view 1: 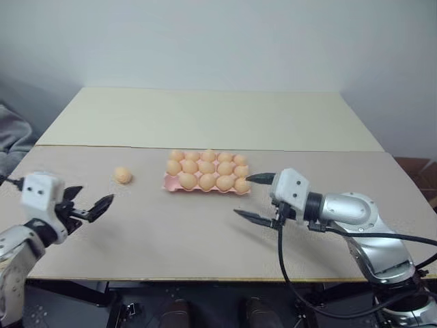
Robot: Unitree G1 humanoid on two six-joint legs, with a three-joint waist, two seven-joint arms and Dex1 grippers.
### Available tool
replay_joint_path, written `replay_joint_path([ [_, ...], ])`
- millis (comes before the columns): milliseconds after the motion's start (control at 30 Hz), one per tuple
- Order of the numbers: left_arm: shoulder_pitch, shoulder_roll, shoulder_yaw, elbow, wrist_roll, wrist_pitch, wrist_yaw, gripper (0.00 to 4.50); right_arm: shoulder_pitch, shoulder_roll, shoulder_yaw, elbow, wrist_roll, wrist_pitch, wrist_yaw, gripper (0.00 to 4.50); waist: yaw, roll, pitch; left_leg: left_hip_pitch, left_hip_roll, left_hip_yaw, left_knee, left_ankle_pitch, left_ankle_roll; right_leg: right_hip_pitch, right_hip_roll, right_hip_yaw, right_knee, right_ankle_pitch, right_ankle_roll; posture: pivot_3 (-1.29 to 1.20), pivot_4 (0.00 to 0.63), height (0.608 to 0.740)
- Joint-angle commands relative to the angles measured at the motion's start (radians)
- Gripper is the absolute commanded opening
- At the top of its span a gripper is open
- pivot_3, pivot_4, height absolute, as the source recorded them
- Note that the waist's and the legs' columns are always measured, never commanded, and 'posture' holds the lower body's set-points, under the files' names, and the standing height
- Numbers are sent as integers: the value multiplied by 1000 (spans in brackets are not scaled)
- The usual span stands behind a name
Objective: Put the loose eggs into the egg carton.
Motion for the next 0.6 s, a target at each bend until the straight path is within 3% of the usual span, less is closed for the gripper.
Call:
replay_joint_path([
  [33,-12,-11,-6,-38,8,-8,58,4452,-28,-9,-21,0,12,-46,19,4500,5,0,0,0,0,0,0,0,0,0,0,0,0,0,0,0,150,740],
  [233,-65,-50,-50,-4,31,-25,149,4452,-36,-14,-4,5,-26,-59,4,4500,5,-1,0,-1,0,1,0,0,0,-1,0,1,-1,0,0,0,150,740],
  [400,-206,-61,-133,112,77,-62,209,4452,-21,-17,-4,-13,-47,-45,-18,4500,9,-1,-1,-1,-1,1,0,0,0,0,0,0,0,0,0,0,150,740],
  [600,-503,-105,-260,491,181,-197,285,4452,-4,-22,-4,-48,-69,-19,-54,4500,12,-4,-1,-1,-1,2,0,0,0,0,0,2,-1,4,6,0,150,740],
])
